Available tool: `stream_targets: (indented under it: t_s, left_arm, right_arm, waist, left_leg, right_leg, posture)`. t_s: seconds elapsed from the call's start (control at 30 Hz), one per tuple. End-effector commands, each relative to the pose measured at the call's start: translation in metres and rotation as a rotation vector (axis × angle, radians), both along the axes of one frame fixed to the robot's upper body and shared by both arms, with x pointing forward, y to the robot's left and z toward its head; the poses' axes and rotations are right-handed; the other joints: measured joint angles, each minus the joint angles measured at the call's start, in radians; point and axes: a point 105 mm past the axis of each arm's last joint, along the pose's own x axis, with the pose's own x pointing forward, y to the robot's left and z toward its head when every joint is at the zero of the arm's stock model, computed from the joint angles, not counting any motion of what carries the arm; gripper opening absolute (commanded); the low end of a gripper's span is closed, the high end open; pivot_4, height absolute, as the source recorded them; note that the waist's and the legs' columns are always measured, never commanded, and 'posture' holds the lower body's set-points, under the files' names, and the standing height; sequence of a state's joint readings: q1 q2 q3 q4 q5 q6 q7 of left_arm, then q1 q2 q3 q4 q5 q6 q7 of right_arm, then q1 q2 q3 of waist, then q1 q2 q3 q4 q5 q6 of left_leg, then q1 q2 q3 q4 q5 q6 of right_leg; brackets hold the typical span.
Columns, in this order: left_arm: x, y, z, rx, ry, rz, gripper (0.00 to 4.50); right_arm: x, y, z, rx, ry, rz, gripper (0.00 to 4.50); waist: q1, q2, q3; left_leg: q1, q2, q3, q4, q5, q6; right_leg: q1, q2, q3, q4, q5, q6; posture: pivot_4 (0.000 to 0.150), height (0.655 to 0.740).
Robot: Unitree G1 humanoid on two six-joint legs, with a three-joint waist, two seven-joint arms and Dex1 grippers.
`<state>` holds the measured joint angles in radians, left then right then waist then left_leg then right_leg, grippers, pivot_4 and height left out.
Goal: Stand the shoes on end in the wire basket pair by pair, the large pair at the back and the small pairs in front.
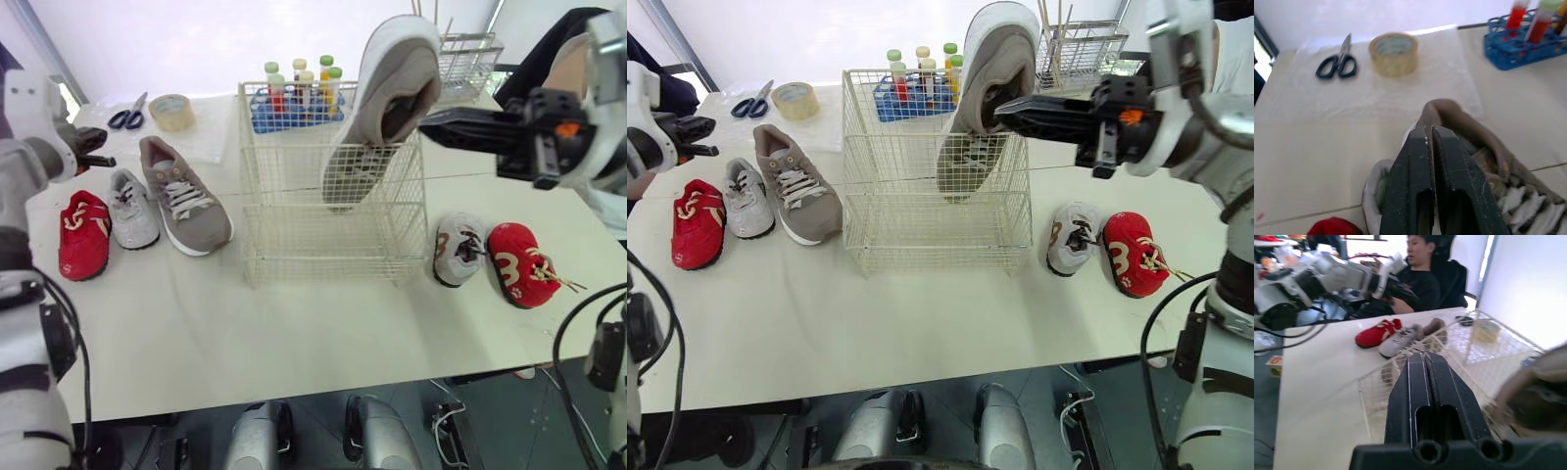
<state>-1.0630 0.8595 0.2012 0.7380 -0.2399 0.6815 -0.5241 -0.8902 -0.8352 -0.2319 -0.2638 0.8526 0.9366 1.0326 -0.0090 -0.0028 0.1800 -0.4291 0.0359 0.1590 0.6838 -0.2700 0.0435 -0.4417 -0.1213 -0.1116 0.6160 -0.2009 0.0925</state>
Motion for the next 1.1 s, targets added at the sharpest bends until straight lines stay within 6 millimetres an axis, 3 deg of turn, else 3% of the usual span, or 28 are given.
stream_targets:
  t_s: [0.03, 0.07, 0.3, 0.77, 1.1]
  left_arm:
    - [0.007, 0.004, 0.01, 0.027, -0.02, 0.03, 0.67]
    - [0.009, 0.004, 0.01, 0.014, -0.016, 0.036, 1.0]
    - [0.018, 0.006, 0.007, -0.009, 0.003, 0.093, 4.48]
    - [0.037, -0.02, -0.03, 0.01, 0.102, 0.103, 4.48]
    - [0.036, -0.013, -0.051, 0.033, 0.143, 0.162, 4.48]
  right_arm:
    - [-0.012, 0.016, 0.012, 0.003, -0.085, 0.055, 0.0]
    - [-0.012, 0.019, 0.011, 0.003, -0.089, 0.057, 0.0]
    - [-0.009, 0.022, 0.004, -0.005, -0.106, 0.011, 0.0]
    - [-0.012, 0.021, 0.005, -0.009, -0.137, -0.012, 0.0]
    - [-0.01, 0.021, 0.005, -0.011, -0.148, -0.043, 0.0]
  waist:
    - [-0.002, 0.0, 0.0]
    - [-0.002, 0.0, 0.0]
    - [-0.003, -0.001, 0.001]
    - [-0.004, -0.002, 0.001]
    - [-0.004, -0.002, 0.001]
  left_leg:
    - [0.0, 0.0, 0.0, 0.0, 0.0, 0.0]
    - [-0.001, 0.0, 0.0, 0.0, 0.0, 0.0]
    - [-0.002, -0.002, 0.001, 0.0, 0.0, 0.0]
    - [-0.002, -0.002, 0.0, 0.0, 0.0, 0.0]
    - [-0.002, -0.002, 0.0, 0.0, 0.0, 0.0]
  right_leg:
    - [0.0, 0.0, 0.0, 0.0, 0.0, 0.0]
    - [-0.001, 0.0, 0.0, 0.0, 0.0, 0.0]
    - [-0.002, 0.0, 0.0, 0.0, 0.0, 0.0]
    - [-0.002, 0.0, 0.0, 0.0, 0.0, 0.0]
    - [-0.002, 0.0, 0.0, 0.001, 0.0, 0.0]
  posture:
    - [0.15, 0.74]
    - [0.15, 0.74]
    - [0.15, 0.74]
    - [0.15, 0.74]
    - [0.15, 0.74]
